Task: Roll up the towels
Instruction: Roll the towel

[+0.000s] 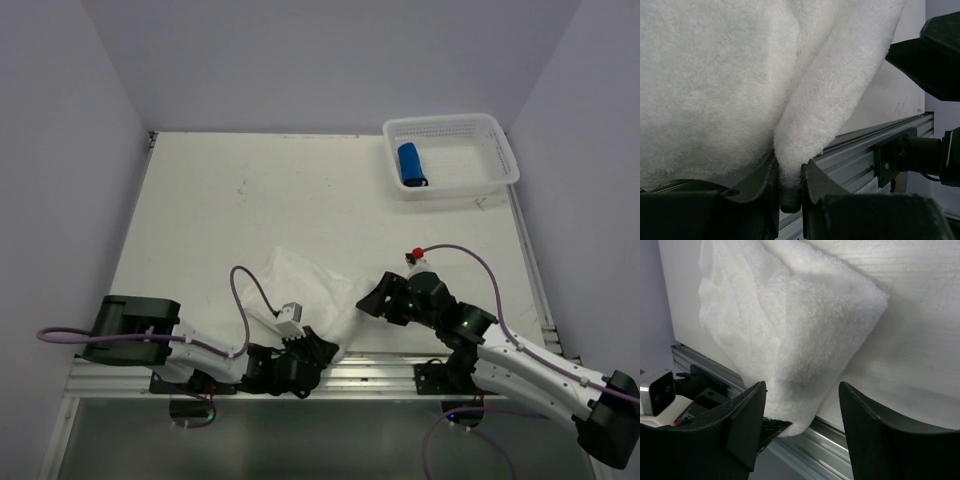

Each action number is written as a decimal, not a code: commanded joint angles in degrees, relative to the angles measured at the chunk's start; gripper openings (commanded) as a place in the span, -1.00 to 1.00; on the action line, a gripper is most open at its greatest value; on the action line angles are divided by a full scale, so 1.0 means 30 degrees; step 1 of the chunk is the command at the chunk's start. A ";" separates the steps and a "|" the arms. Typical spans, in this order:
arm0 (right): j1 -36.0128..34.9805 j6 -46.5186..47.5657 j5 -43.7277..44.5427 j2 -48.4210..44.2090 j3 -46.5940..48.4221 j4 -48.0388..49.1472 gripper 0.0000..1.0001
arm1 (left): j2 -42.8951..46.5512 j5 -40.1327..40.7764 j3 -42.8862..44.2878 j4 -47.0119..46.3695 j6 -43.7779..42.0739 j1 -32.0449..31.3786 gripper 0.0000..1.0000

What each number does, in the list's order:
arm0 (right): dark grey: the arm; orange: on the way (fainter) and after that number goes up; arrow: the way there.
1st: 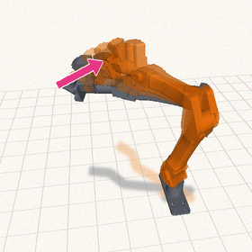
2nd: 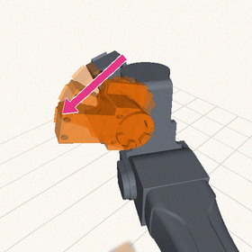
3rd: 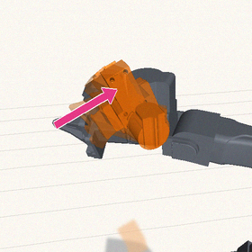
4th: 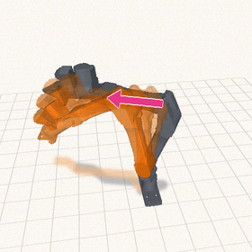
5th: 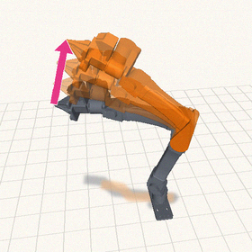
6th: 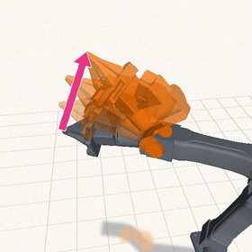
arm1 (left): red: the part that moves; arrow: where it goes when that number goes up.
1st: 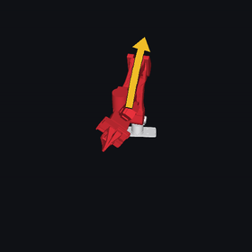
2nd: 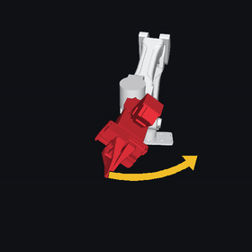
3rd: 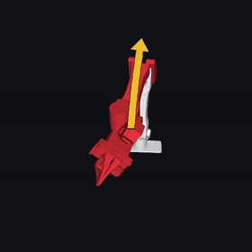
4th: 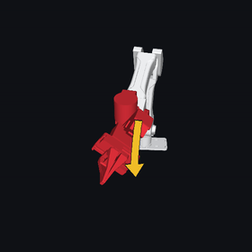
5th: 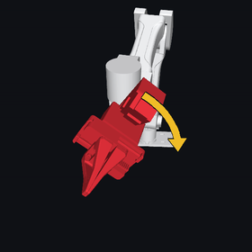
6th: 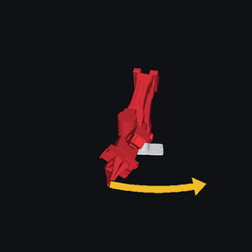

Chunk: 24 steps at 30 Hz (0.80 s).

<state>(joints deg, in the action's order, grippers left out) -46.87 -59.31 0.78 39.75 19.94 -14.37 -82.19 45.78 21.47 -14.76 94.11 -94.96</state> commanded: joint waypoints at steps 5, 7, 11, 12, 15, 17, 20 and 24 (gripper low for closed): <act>-0.0079 -0.0943 0.0503 0.0813 -0.1256 0.0893 -0.09 | -0.0640 -0.0817 -0.0420 0.3896 0.0331 -0.0632 -1.00; -0.0108 -0.0914 0.0415 0.1017 -0.1345 0.1186 -0.11 | -0.0698 -0.0816 -0.0420 0.3954 0.0360 -0.0691 -1.00; -0.0079 -0.0593 0.0152 0.1718 -0.1288 0.2122 0.06 | -0.0785 -0.0671 -0.0156 0.4217 0.0360 -0.0808 -1.00; -0.0079 -0.0534 0.0065 0.1925 -0.1200 0.2472 0.13 | -0.0815 -0.0641 -0.0069 0.4305 0.0360 -0.0866 -1.00; -0.0108 -0.0240 -0.0083 0.3007 -0.0761 0.3262 0.20 | -0.0932 -0.0494 0.0136 0.4510 0.0360 -0.1013 -1.00; -0.0079 0.0052 -0.0171 0.4029 -0.0294 0.3646 0.22 | -0.1049 -0.0436 0.0341 0.4686 0.0360 -0.1101 -1.00; -0.0108 0.0374 -0.0171 0.5029 0.0409 0.3882 0.24 | -0.1108 -0.0260 0.0517 0.4862 0.0360 -0.1247 -1.00; -0.0108 0.0844 0.0035 0.6085 0.1027 0.3763 0.25 | -0.1108 -0.0201 0.0547 0.4892 0.0419 -0.1365 -1.00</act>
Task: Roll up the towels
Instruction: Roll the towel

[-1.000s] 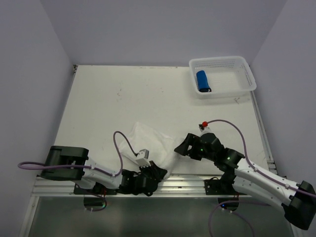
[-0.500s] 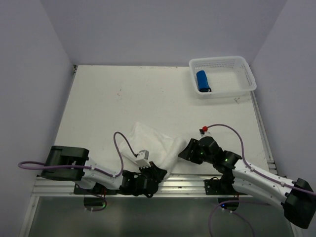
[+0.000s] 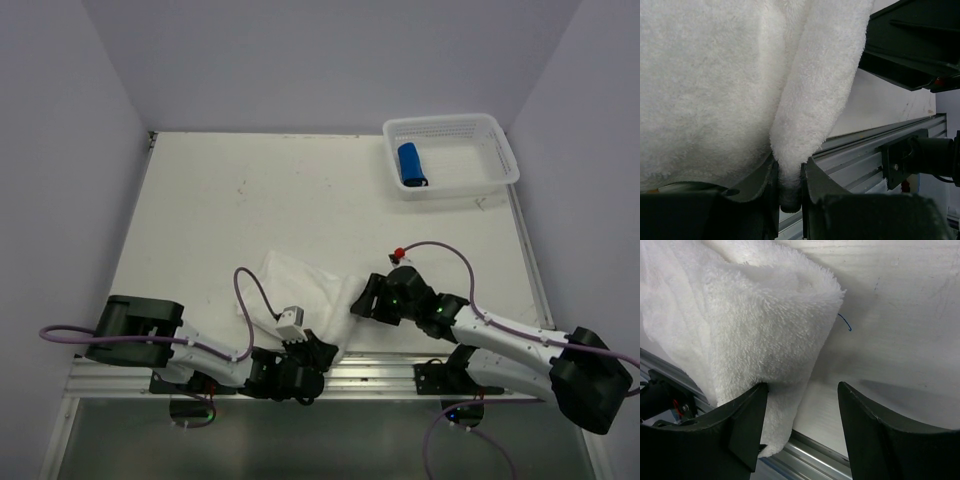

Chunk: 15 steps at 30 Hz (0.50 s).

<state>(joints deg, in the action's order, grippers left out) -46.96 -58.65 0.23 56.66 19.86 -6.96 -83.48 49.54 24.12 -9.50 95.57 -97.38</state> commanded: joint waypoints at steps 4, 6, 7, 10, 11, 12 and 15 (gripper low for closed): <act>-0.0079 0.0830 0.0012 0.1294 0.1554 0.1704 0.26 | -0.0591 -0.1425 -0.0451 0.3136 0.0019 -0.0585 -1.00; -0.0079 0.0889 0.0011 0.1677 0.1818 0.1910 0.26 | -0.0474 -0.1454 -0.0598 0.3107 0.0193 -0.0586 -1.00; -0.0050 0.0889 0.0011 0.1852 0.1905 0.1997 0.26 | -0.0415 -0.1483 -0.0801 0.3020 0.0252 -0.0615 -1.00; -0.0050 0.0977 0.0011 0.2643 0.2198 0.2232 0.18 | -0.0123 -0.1513 -0.1299 0.2523 0.0516 -0.0586 -1.00; -0.0079 0.1035 0.0011 0.3022 0.2344 0.2204 0.14 | -0.0006 -0.1542 -0.1359 0.2463 0.0575 -0.0586 -1.00; -0.0079 0.1064 0.0011 0.3258 0.2433 0.2870 0.05 | 0.0024 -0.1542 -0.1418 0.2462 0.0662 -0.0586 -1.00; -0.0079 0.1065 -0.0662 0.3991 0.2668 0.3460 -0.16 | 0.0025 -0.1601 -0.1478 0.2433 0.0751 -0.0615 -1.00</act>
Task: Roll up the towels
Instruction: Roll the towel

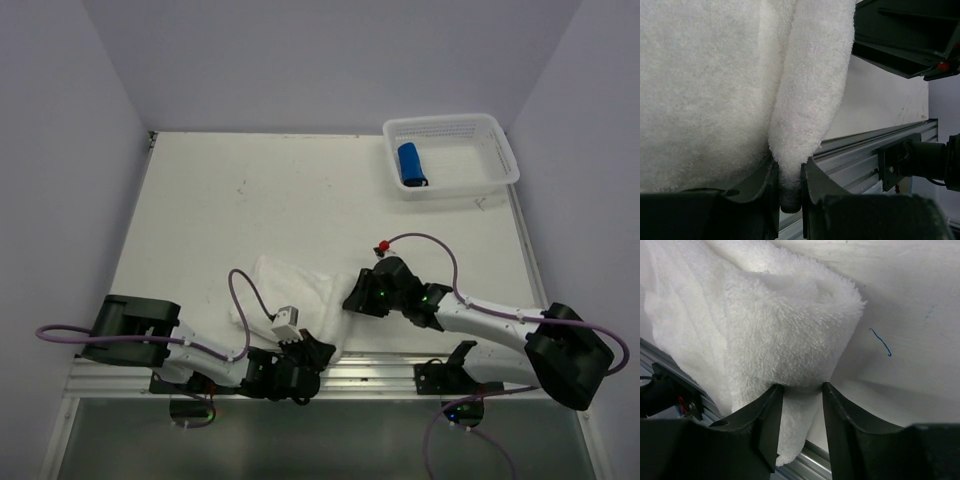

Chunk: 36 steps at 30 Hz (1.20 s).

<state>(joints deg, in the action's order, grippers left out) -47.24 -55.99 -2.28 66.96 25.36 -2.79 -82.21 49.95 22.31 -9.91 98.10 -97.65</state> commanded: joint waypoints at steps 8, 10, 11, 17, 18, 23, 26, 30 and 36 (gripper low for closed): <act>0.0016 0.0059 0.0117 0.1644 0.1037 0.2628 -0.45 | -0.0368 -0.1739 -0.0931 0.2572 -0.0094 -0.0528 -1.00; 0.0045 0.0030 0.0088 0.2024 0.1037 0.2804 -0.50 | -0.0368 -0.1798 -0.0960 0.2514 -0.0065 -0.0528 -1.00; 0.0045 -0.0058 0.0088 0.2200 0.1095 0.2833 -0.53 | -0.0339 -0.1798 -0.0989 0.2513 -0.0007 -0.0528 -1.00; -0.0014 0.0263 0.0321 0.2700 0.1972 0.1756 -1.00 | 0.0011 -0.1798 -0.1048 0.2425 -0.0532 -0.0528 -1.00; -0.0014 0.0409 0.0467 0.2642 0.2207 0.1314 -1.00 | 0.0128 -0.1740 -0.0961 0.2425 -0.0679 -0.0499 -0.79; -0.0043 0.1551 0.1961 0.3049 0.4838 -0.3165 -1.00 | 0.1182 -0.1330 -0.0638 0.3274 -0.1324 -0.0498 -0.19; -0.0043 0.1933 0.2372 0.3548 0.5986 -0.5219 -1.00 | 0.1856 -0.1154 -0.0609 0.4153 -0.1441 -0.0499 0.13; -0.0073 0.2051 0.2870 0.4105 0.6544 -0.6423 -1.00 | 0.2677 -0.0773 -0.0230 0.5000 -0.1998 -0.0498 0.34; -0.0072 0.2138 0.3338 0.4574 0.7335 -0.7476 -1.00 | 0.4287 0.0193 0.0824 0.7754 -0.2467 -0.0528 0.43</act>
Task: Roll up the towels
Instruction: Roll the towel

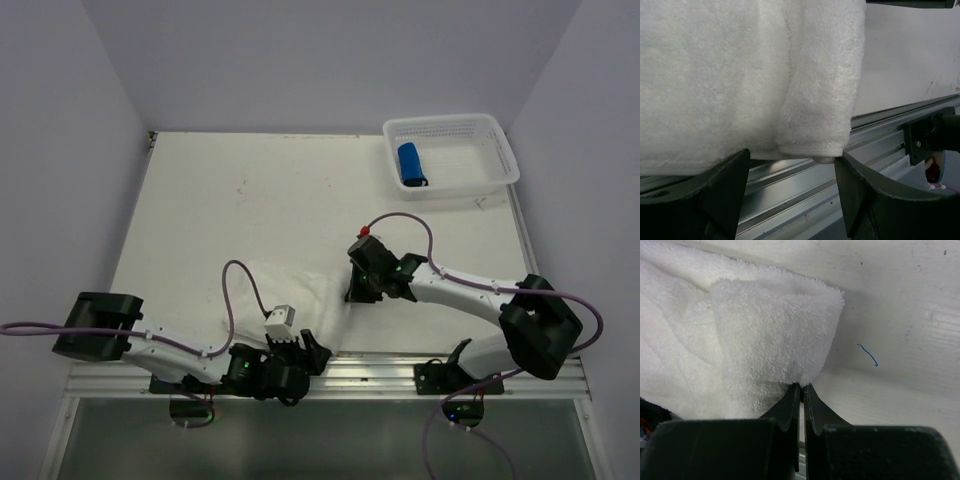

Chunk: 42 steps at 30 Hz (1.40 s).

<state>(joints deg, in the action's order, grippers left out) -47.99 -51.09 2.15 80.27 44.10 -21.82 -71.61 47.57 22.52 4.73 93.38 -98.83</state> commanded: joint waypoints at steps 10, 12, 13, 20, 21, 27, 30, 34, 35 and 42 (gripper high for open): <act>0.0146 0.1092 0.1626 0.0401 0.2000 -0.1689 -1.00 | 0.4472 0.3328 0.2422 0.4779 -0.3995 -0.0105 0.53; 0.0088 0.1122 0.1830 0.0518 0.2205 -0.2097 -1.00 | 0.4885 0.3798 0.2657 0.4693 -0.5137 -0.0134 0.57; 0.0087 0.1122 0.1889 0.0519 0.2409 -0.2245 -1.00 | 0.5148 0.4149 0.2658 0.3880 -0.5867 -0.0105 0.59; -0.0029 0.1151 0.1920 0.0519 0.2820 -0.3008 -1.00 | 0.3282 0.2486 0.2921 -0.0078 -1.0266 0.1269 0.72; -0.0001 0.1151 0.1919 0.0490 0.2821 -0.3008 -1.00 | 0.2928 0.2222 0.2980 -0.0431 -1.0530 0.1533 0.72; -0.0118 0.1093 0.1948 0.0285 0.2791 -0.3301 -1.00 | 0.0790 0.0524 0.3800 -0.3182 -1.4041 0.3113 0.76; -0.0147 0.1034 0.1978 0.0255 0.2762 -0.3359 -1.00 | 0.0201 -0.0529 0.3888 -0.4854 -1.5099 0.3876 0.76; -0.0147 0.1034 0.2036 0.0226 0.2762 -0.3419 -1.00 | -0.0911 -0.1676 0.4327 -0.5708 -1.5892 0.4699 0.69; -0.0147 0.1034 0.2065 0.0255 0.2762 -0.3477 -1.00 | -0.1378 -0.1794 0.4589 -0.5708 -1.5952 0.4758 0.62; -0.0147 0.1005 0.2475 -0.0154 0.2733 -0.3828 -1.00 | -0.3285 -0.2469 0.5148 -0.4451 -1.4871 0.4964 0.00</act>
<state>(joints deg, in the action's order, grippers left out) -48.12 -48.36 6.90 81.95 50.54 -31.70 -79.59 41.04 35.88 -8.47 48.53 -84.33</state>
